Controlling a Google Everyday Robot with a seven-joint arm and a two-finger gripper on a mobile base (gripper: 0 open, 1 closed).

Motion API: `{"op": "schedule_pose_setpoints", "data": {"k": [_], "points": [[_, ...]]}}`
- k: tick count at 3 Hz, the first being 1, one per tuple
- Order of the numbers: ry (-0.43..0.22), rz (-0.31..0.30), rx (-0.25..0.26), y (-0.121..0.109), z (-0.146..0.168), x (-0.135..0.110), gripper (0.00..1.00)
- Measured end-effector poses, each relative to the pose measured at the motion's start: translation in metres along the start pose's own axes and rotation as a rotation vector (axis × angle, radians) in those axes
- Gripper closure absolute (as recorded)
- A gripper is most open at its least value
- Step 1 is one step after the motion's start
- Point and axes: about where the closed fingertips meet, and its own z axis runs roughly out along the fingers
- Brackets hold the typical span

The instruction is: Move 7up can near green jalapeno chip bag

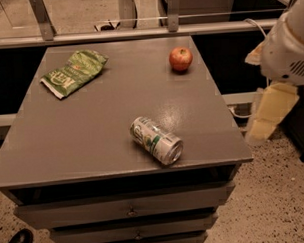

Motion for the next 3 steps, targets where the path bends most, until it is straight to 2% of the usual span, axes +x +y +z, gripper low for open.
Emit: {"op": "schedule_pose_setpoints", "data": {"k": [2,3], "points": [[-0.076,0.138,-0.058,0.039,0.066,-0.062,0.0],[-0.124,0.185,-0.097,0.053,0.092,-0.094,0.0]]}}
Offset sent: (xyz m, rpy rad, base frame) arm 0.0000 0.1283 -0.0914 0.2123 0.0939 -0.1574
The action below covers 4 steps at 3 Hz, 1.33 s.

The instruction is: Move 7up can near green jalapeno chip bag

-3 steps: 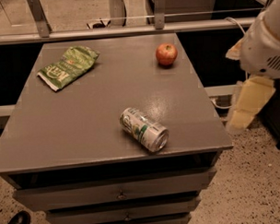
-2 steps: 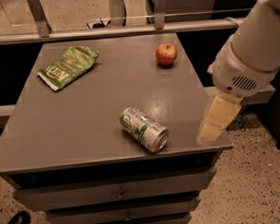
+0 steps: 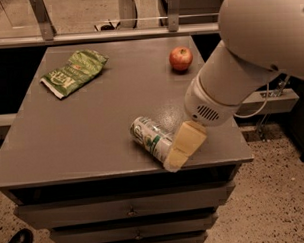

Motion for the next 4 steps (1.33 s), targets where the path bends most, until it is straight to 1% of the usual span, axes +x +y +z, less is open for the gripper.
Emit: {"op": "schedule_pose_setpoints", "data": {"k": [1,2,3,4], "points": [[-0.025,0.024,-0.017,0.01,0.031,-0.019,0.02],[-0.037,0.041,-0.005,0.007,0.051,-0.031,0.08],[-0.051,0.046,0.012,0.003,0.056,-0.037,0.3],[-0.069,0.044,0.045,-0.01,0.044,-0.042,0.54]]}}
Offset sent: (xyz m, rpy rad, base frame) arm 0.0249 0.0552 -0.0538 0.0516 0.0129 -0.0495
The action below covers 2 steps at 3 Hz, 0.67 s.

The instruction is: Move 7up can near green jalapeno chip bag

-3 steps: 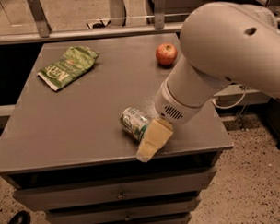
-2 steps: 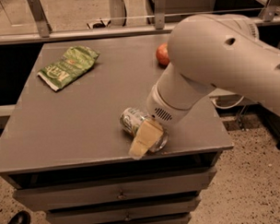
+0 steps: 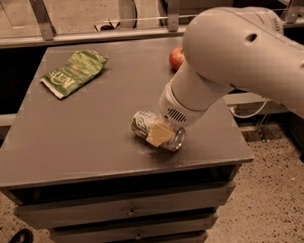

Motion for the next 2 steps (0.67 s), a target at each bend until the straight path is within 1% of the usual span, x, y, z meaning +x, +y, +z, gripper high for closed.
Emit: {"op": "schedule_pose_setpoints", "data": {"k": [1,2], "points": [[-0.024,-0.005,0.035,-0.018,-0.018,-0.006,0.77],[-0.046,-0.036,0.081,-0.051,-0.054,-0.009,0.99]]}}
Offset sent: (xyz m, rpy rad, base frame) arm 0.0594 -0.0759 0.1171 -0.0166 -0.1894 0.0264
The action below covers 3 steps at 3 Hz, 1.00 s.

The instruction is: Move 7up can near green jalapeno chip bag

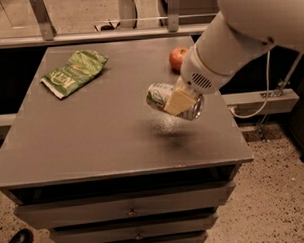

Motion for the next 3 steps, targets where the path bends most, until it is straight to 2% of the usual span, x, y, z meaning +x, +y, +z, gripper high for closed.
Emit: {"op": "schedule_pose_setpoints", "data": {"k": [2,3], "points": [[-0.037,-0.024,0.02,-0.004,-0.01,-0.015,1.0],[-0.105,-0.062,0.012,-0.014,0.009,-0.056,1.0]]}}
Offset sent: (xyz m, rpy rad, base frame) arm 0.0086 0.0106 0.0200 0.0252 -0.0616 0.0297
